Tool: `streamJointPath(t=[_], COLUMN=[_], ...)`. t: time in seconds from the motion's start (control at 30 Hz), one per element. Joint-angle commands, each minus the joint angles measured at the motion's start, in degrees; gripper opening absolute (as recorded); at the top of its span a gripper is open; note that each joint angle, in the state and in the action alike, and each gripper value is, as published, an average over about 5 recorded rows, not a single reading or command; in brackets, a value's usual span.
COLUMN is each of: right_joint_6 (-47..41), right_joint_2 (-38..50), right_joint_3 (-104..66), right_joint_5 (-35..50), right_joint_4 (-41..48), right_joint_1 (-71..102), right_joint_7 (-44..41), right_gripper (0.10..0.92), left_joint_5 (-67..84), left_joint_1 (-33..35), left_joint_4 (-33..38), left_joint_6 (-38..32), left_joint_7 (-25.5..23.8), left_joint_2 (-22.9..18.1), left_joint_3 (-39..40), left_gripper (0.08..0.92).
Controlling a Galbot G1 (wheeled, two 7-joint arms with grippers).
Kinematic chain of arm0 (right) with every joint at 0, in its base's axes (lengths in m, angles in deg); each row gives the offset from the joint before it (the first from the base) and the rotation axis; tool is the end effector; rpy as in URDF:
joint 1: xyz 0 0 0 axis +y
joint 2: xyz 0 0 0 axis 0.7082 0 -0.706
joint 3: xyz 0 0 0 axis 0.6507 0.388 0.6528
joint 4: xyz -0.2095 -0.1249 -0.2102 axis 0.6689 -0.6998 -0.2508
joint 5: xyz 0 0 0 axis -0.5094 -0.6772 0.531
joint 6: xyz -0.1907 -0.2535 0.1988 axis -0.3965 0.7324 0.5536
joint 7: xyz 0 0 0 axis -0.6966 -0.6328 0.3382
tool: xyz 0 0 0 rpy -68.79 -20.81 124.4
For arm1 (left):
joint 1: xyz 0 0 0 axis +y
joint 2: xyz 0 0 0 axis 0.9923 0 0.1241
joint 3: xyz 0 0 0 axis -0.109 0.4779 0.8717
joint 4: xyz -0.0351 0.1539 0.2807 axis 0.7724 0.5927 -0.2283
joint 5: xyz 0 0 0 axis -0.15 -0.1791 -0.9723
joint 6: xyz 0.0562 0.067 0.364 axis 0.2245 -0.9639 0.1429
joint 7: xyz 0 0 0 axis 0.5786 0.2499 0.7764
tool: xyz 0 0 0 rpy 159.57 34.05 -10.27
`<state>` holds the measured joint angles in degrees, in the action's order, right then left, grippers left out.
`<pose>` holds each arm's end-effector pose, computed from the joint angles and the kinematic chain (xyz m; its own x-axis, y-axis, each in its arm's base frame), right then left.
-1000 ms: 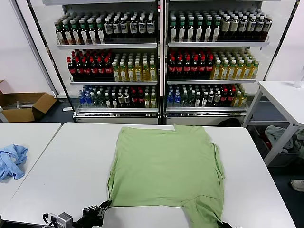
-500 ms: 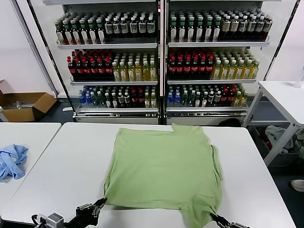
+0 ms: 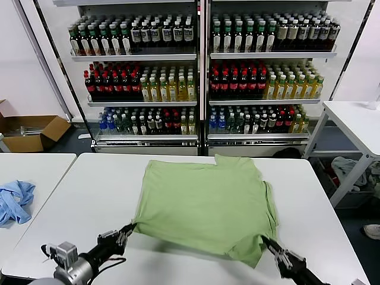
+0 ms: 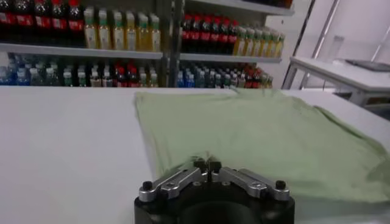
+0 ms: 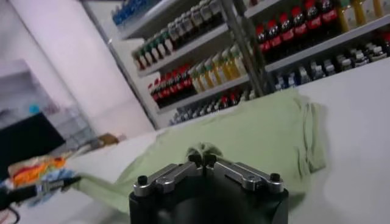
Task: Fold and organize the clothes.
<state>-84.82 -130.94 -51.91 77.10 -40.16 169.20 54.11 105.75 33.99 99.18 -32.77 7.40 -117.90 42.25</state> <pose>0.2100 -0.1295 -0.2791 -0.8925 -0.4421 0.0888 -0.3453 0.7967 0.4959 0.2420 0.0905 -0.2162 -0.8199 0.3969 0.4127 0.3404 0.9174 -0.2061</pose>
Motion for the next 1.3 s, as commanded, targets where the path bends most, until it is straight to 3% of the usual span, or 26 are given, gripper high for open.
streamJointPath(t=[0.03, 0.27, 0.43, 0.7, 1.1, 1.3], right_joint_6=[-0.32, -0.69, -2.29, -4.48, -13.18, -13.28], right_joint_2=[-0.30, 0.56, 1.66, 3.22, 6.32, 5.58], right_joint_3=[6.27, 10.62, 12.99, 10.88, 3.43, 2.94], right_joint_5=[-0.55, -5.71, -10.19, -15.99, -22.52, -24.37], right_joint_4=[14.40, 20.34, 19.58, 13.86, -0.97, -2.07], right_joint_1=[-21.97, -29.04, -30.22, -26.92, -5.51, -1.40], right_joint_7=[2.08, 3.22, 4.03, 8.23, 12.03, 11.80], right_gripper=[0.106, 0.106, 0.137, 0.362, 0.708, 0.816], left_joint_5=[3.95, 3.73, 1.76, 0.75, -1.93, -1.91], left_joint_1=[-19.67, -25.73, -26.56, -23.65, -10.31, -10.37], left_joint_4=[-13.93, -20.58, -22.64, -21.23, -13.99, -14.24], left_joint_6=[1.51, 1.48, 1.67, 1.26, 0.84, 1.67], left_joint_7=[0.32, 0.40, -0.15, 0.15, 1.57, 2.65], left_joint_2=[-0.74, -2.41, -3.00, -1.83, -1.21, -1.70], left_joint_3=[4.71, 8.27, 9.53, 7.63, 7.02, 8.50], left_gripper=[0.086, 0.086, 0.104, 0.314, 0.660, 0.807])
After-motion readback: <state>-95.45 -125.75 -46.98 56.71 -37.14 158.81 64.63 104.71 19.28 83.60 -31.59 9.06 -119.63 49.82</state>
